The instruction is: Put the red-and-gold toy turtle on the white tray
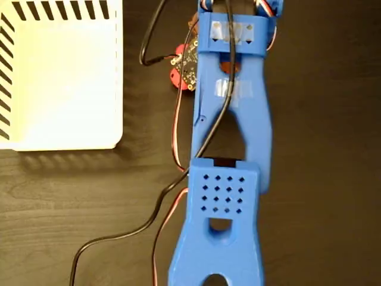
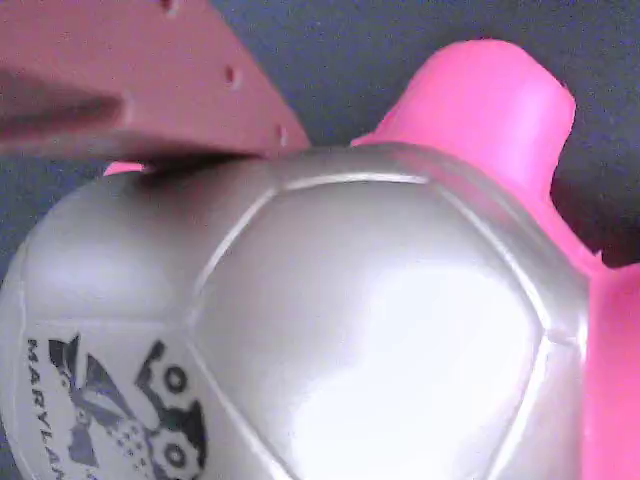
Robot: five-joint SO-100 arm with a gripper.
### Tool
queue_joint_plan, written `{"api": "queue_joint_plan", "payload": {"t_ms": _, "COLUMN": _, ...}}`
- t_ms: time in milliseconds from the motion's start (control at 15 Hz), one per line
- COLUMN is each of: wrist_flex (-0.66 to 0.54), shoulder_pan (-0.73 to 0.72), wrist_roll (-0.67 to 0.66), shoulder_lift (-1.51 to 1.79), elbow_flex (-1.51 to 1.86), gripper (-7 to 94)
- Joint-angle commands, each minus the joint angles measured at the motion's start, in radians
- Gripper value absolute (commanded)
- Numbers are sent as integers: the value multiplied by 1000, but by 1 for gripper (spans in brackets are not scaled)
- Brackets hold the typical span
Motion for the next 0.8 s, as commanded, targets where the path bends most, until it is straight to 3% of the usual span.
{"api": "queue_joint_plan", "payload": {"t_ms": 0, "wrist_flex": 38, "shoulder_pan": -8, "wrist_roll": 34, "shoulder_lift": 201, "elbow_flex": 23, "gripper": 0}}
{"api": "queue_joint_plan", "payload": {"t_ms": 467, "wrist_flex": 109, "shoulder_pan": -84, "wrist_roll": 173, "shoulder_lift": 606, "elbow_flex": 213, "gripper": 0}}
{"api": "queue_joint_plan", "payload": {"t_ms": 733, "wrist_flex": 109, "shoulder_pan": -221, "wrist_roll": 374, "shoulder_lift": 761, "elbow_flex": 324, "gripper": 0}}
